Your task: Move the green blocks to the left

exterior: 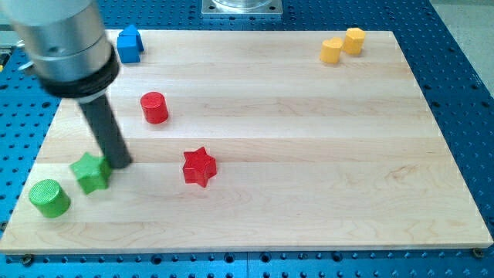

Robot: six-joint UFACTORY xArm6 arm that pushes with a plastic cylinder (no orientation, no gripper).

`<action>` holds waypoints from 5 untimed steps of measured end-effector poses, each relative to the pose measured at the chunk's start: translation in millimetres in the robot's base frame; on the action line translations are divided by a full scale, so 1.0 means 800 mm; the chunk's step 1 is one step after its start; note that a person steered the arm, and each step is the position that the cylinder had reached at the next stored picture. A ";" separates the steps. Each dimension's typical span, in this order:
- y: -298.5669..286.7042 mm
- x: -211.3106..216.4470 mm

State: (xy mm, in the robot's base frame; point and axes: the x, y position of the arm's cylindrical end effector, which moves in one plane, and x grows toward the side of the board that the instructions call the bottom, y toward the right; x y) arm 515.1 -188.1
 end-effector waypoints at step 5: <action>-0.004 0.019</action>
State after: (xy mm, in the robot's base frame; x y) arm 530.0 -191.4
